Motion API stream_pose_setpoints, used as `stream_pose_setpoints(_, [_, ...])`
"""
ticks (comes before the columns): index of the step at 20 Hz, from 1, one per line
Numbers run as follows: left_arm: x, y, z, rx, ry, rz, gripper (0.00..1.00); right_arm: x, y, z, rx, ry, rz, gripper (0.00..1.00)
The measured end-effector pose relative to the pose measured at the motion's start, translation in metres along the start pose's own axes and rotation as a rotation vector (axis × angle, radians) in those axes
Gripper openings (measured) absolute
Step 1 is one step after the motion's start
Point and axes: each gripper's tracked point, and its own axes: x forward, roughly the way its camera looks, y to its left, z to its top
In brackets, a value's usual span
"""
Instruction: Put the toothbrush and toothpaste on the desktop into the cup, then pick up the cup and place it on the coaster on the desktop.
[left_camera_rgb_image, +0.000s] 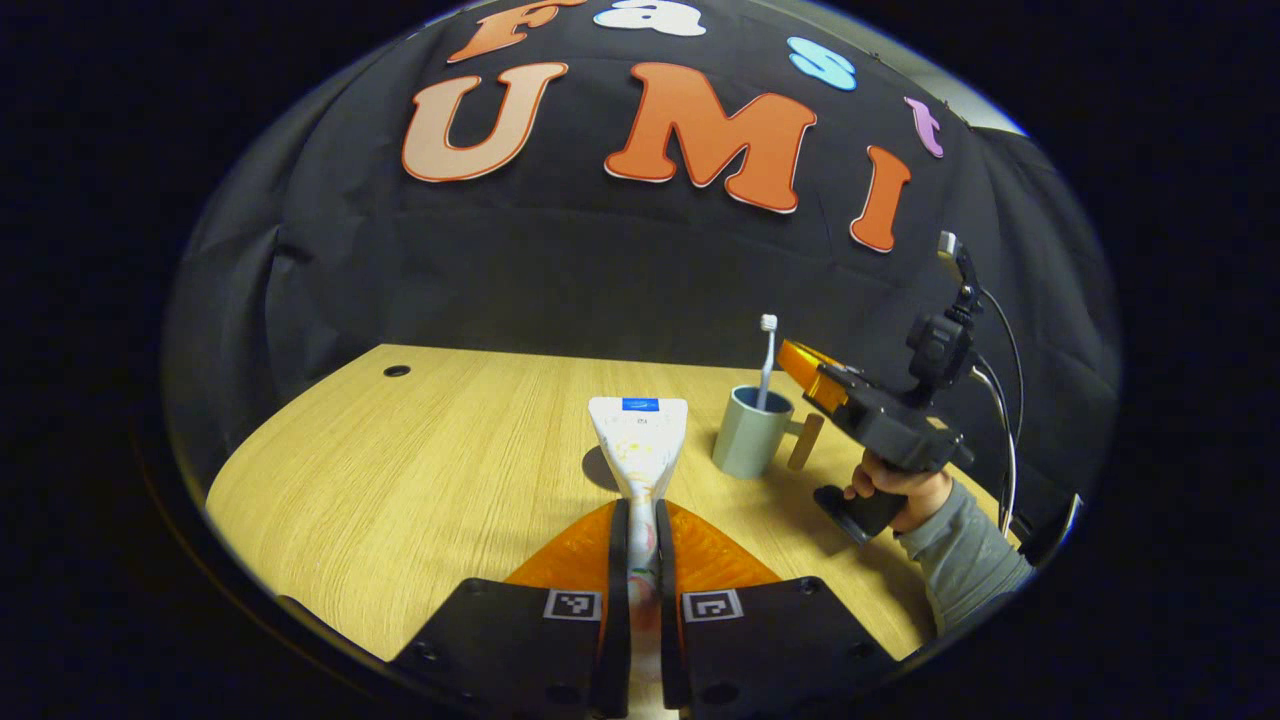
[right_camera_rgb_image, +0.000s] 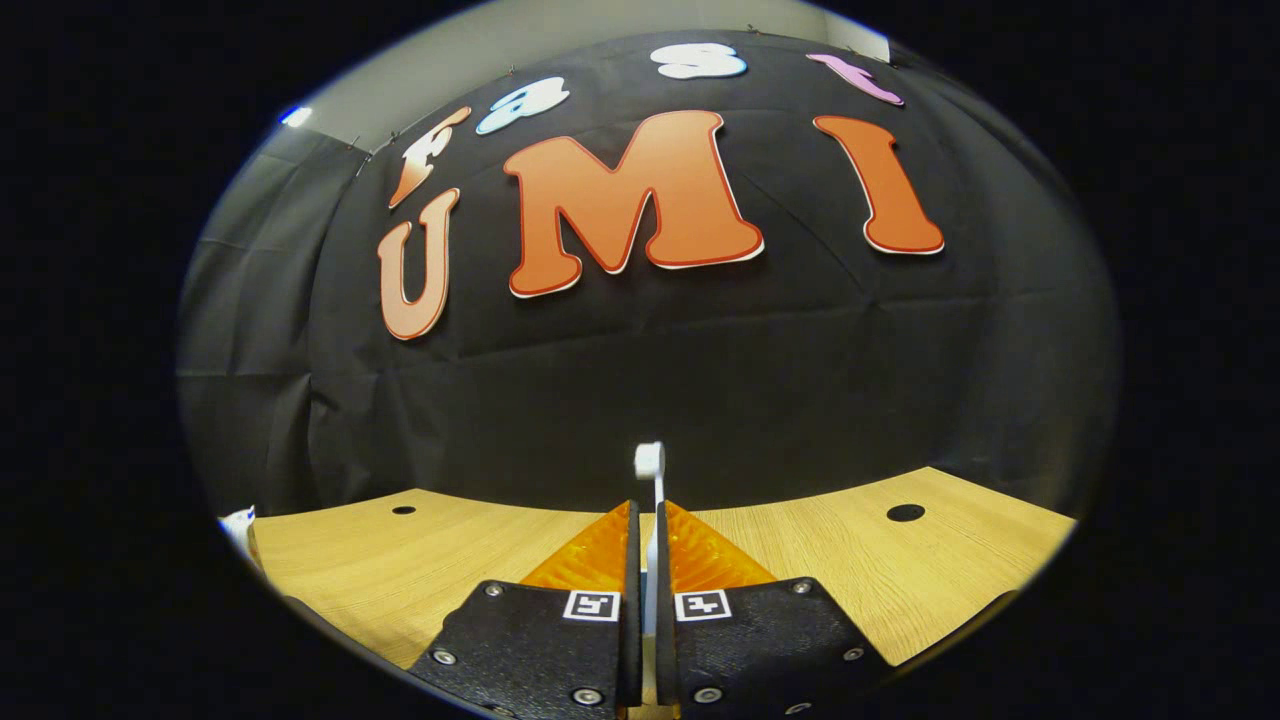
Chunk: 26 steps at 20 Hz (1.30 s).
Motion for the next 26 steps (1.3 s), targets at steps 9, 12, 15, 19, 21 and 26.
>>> stream_pose_setpoints(9, [0.080, -0.006, 0.055, -0.029, -0.114, -0.099, 0.15, -0.064, -0.016, 0.000, -0.018, 0.064, 0.020, 0.25])
stream_pose_setpoints(12, [0.118, -0.010, 0.072, -0.041, -0.140, -0.138, 0.15, -0.091, -0.022, -0.003, -0.019, 0.079, 0.012, 0.34])
stream_pose_setpoints(15, [0.154, -0.028, 0.089, -0.061, -0.189, -0.153, 0.15, -0.104, -0.039, 0.000, -0.022, 0.051, -0.016, 0.40])
stream_pose_setpoints(19, [0.170, -0.039, 0.101, -0.115, -0.228, -0.185, 0.15, -0.128, -0.053, 0.004, -0.014, 0.050, -0.030, 0.54])
stream_pose_setpoints(21, [0.181, -0.043, 0.104, -0.126, -0.249, -0.195, 0.16, -0.136, -0.062, 0.005, -0.020, 0.047, -0.047, 0.59])
stream_pose_setpoints(26, [0.208, -0.058, 0.113, -0.138, -0.296, -0.213, 0.16, -0.159, -0.071, -0.001, -0.033, 0.054, -0.064, 0.68])
